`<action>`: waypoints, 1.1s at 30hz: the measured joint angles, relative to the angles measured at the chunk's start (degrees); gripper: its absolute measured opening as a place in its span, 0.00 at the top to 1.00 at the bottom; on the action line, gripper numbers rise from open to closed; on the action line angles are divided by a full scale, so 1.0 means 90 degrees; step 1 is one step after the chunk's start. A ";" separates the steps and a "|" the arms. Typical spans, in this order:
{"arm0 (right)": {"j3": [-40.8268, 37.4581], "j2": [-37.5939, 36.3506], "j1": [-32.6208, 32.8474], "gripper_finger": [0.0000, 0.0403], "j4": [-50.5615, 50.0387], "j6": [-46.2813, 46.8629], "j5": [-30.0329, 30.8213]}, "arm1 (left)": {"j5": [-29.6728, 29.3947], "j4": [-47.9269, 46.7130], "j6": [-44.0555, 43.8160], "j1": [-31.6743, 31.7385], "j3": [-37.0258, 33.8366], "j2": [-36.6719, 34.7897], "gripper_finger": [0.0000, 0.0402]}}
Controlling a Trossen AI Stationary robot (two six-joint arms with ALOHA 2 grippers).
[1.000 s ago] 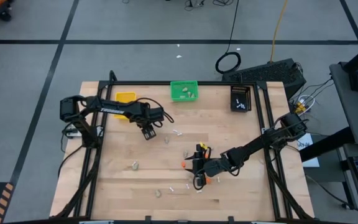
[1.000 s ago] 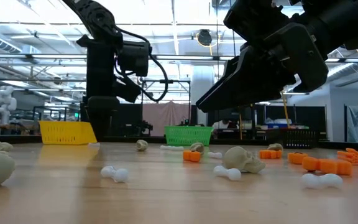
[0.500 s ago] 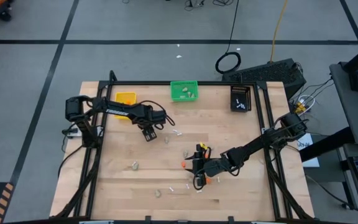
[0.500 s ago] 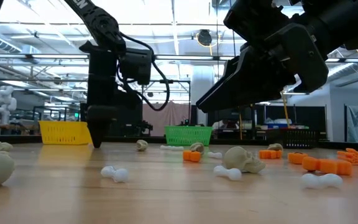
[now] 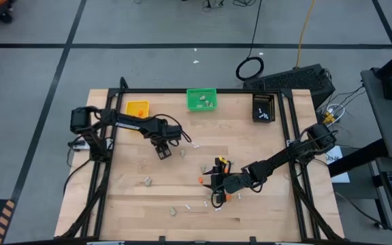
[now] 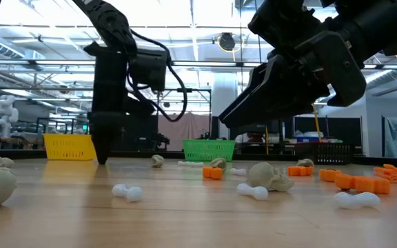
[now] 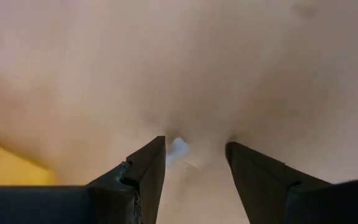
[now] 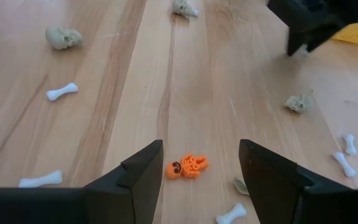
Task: Sort Halloween decoration
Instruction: Put the white bone toy into the black bin
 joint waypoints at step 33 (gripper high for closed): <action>0.0000 0.0000 0.0005 0.51 -0.0284 -0.0283 -0.0008 | -0.0438 -0.0357 -0.2637 -0.1538 0.0005 -0.0478 0.38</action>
